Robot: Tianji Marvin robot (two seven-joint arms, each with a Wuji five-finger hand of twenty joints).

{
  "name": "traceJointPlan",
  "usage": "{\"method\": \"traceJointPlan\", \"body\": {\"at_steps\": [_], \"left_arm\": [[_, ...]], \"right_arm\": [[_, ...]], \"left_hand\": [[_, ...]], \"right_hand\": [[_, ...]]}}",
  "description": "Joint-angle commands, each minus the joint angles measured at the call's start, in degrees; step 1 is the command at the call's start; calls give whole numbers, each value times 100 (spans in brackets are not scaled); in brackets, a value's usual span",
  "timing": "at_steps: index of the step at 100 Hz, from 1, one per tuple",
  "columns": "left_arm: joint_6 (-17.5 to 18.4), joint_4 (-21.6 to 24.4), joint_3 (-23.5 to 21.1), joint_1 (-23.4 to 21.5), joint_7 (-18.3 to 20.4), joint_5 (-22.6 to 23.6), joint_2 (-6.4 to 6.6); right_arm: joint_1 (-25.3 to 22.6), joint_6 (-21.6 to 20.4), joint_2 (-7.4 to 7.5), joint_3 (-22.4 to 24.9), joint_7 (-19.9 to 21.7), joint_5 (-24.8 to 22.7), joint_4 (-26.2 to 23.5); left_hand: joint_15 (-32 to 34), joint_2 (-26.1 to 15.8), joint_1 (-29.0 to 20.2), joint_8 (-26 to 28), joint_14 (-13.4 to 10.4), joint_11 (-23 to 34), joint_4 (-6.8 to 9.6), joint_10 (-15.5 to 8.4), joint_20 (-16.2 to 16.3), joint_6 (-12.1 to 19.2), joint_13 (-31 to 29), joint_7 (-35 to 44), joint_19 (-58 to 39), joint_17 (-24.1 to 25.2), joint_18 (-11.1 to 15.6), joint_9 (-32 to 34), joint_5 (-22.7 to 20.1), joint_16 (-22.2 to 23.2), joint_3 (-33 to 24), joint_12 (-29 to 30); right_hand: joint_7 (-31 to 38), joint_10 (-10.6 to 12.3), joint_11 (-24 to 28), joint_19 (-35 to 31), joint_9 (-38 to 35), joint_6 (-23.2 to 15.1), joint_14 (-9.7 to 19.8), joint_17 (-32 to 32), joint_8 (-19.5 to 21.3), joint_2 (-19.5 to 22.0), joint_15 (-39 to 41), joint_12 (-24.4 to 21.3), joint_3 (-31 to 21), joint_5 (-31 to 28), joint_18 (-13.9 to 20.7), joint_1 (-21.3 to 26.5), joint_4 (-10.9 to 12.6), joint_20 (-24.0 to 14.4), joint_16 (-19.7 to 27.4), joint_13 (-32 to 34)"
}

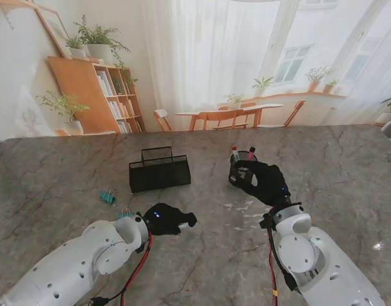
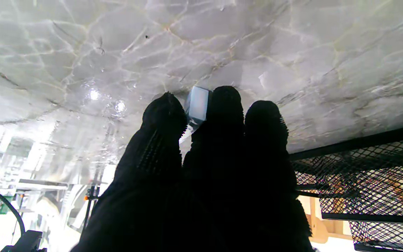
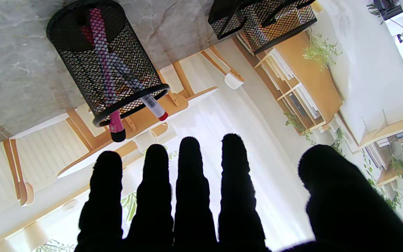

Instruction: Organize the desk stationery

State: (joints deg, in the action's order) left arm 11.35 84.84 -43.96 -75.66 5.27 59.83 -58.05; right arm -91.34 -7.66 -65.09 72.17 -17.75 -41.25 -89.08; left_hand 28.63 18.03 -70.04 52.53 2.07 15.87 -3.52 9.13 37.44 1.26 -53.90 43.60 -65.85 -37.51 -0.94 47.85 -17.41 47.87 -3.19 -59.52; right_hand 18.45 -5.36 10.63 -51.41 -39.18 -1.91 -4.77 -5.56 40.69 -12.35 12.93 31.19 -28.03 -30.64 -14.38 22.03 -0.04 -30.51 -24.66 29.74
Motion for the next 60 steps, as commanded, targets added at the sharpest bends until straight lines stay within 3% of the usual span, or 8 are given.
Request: {"method": "traceJointPlan", "body": {"at_steps": [1,17,28,60], "left_arm": [[77,-300,110,-159,111,-2,42],[176,-335,102,-144,79,-26,42],[235,-329,95,-138,104,-16,51],[271,-373,54,-162,-26,-70,24]], "right_arm": [[-15,3,-13,4,64,-4,3],[-5,-9,-12,-3,80,9,15],[7,-33,-12,-8,79,13,37],[20,-41,-13,-16,73,20,69]], "left_hand": [[30,-103,-393,-182,-245,113,51,-868,91,154,79,-320,-72,185,164,523,-25,105,84,502],[106,-114,-393,-1374,-233,134,43,-848,102,20,212,-1639,108,344,154,478,-1105,237,19,441],[131,-116,-392,-1504,-235,131,34,-824,106,-157,267,-1271,249,392,174,449,-1828,296,-28,393],[400,164,-392,-2240,-152,137,41,-712,91,-96,6,-144,252,-154,237,699,-2072,260,-164,538]], "right_hand": [[57,-19,91,-106,-27,-5,1,78,151,189,42,108,160,-94,-51,31,-133,7,-67,75],[61,-12,93,-111,-29,-11,3,80,154,191,46,110,167,-103,-51,42,-130,13,-66,68],[64,-12,93,-115,-30,-1,7,73,155,190,50,110,171,-110,-51,45,-130,15,-65,75],[80,-3,93,-118,-31,-17,2,71,162,197,52,110,178,-136,-44,54,-128,23,-62,76]]}}
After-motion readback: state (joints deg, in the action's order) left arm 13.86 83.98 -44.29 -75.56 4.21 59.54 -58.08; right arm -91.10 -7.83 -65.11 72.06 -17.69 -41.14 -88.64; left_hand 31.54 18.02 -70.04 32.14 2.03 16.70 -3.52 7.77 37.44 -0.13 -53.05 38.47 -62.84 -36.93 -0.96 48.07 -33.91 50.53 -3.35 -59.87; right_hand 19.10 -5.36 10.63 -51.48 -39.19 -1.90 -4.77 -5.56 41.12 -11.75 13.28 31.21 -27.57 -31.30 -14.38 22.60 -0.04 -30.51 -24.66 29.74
